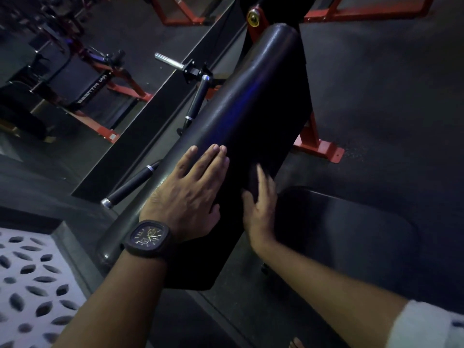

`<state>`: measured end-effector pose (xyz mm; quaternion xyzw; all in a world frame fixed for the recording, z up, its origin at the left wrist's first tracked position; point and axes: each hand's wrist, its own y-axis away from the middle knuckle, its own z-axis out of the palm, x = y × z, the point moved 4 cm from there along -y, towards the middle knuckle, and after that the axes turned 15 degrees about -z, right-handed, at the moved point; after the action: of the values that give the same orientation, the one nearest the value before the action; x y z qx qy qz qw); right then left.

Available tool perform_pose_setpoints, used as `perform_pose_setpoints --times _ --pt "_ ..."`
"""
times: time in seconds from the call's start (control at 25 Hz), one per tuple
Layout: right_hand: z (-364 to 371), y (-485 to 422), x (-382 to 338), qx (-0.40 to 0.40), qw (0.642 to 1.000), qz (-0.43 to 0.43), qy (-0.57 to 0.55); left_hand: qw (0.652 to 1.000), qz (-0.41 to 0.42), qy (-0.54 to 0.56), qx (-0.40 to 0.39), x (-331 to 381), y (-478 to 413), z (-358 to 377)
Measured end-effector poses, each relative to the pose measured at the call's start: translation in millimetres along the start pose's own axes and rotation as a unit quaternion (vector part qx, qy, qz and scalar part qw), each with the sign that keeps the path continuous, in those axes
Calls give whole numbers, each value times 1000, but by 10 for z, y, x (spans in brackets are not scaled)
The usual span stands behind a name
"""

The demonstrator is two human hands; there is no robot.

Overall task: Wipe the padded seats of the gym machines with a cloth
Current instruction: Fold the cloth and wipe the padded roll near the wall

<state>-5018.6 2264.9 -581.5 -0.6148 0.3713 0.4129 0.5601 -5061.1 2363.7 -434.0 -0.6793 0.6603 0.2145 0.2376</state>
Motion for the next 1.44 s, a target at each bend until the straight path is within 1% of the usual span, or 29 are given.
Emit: perform_pose_setpoints --times 0.04,0.08,0.16,0.2,0.24,0.32,0.36,0.4,0.44,0.48,0.52,0.56,0.6,0.64,0.68,0.76,0.8,0.84,0.92,0.96,1.04,1.08,1.12,1.2,1.24,1.28,1.36,1.4,1.44 --pt "44 -139 -73 -11 997 -70 3 1000 0 0 1 2 2 0" --pt "80 -372 -87 8 996 -89 31 1000 1 -1 0 2 -1 -4" --pt "118 -711 -137 122 992 22 0 1000 1 -8 -6 9 3 -6" --pt "140 -710 -201 150 985 86 2 1000 1 -6 -3 13 6 -1" --pt "149 -626 -351 149 986 69 31 1000 -1 0 2 8 0 -1" --pt "130 -523 -351 63 991 -94 75 1000 -1 7 0 15 -3 -9" --pt "98 -625 -244 59 988 -124 75 1000 -1 2 1 10 -12 -3" --pt "64 -768 -106 85 994 -55 48 1000 -1 -4 4 8 -16 2" --pt "43 -850 -56 130 990 44 25 1000 -2 -6 7 10 -8 -12" --pt "44 -853 -105 144 984 100 25 1000 -3 -6 5 17 4 -23" --pt "55 -782 -234 129 988 65 54 1000 -3 -5 -1 25 12 -19" --pt "66 -688 -375 79 990 -55 98 1000 -6 0 -1 20 9 -21" --pt "66 -649 -421 15 977 -169 126 1000 -7 4 1 13 -6 -23" --pt "42 -751 -328 -13 964 -231 132 1000 -5 5 2 10 -10 -26" --pt "5 -937 -224 5 971 -208 122 1000 -3 7 4 12 -5 -27" --pt "-14 -1100 -145 111 992 -29 58 1000 0 1 2 9 -5 -27" --pt "24 -1045 -192 126 990 15 61 1000 -1 1 -1 11 2 -29" --pt "63 -920 -281 98 990 -36 93 1000 -3 2 -4 5 6 -25" --pt "11 -924 -257 -19 962 -229 148 1000 -4 6 0 0 -4 -13" --pt "-65 -1141 -125 -18 959 -245 143 1000 -1 5 -1 2 -11 -10" --pt "-151 -1411 -21 79 988 -82 100 1000 3 7 0 8 -9 -8" --pt "-99 -1367 -68 112 990 -17 89 1000 0 6 -2 4 -2 -5" --pt "-35 -1225 -164 107 988 -32 108 1000 -3 7 -6 5 5 -6" --pt "-17 -1027 -246 -6 963 -214 165 1000 -7 10 -10 0 -6 -8" --pt "-67 -1147 -185 -33 950 -263 168 1000 -6 10 -7 2 -10 -5" --pt "-127 -1362 -109 -12 960 -229 159 1000 -2 8 -3 7 -13 -1" --pt "-155 -1535 -132 87 987 -74 112 1000 1 5 -6 6 -6 -1" --pt "-99 -1459 -202 101 986 -46 124 1000 -2 4 -10 2 3 -2" --pt "-53 -1301 -291 75 978 -117 156 1000 -4 6 -11 -6 4 -2"
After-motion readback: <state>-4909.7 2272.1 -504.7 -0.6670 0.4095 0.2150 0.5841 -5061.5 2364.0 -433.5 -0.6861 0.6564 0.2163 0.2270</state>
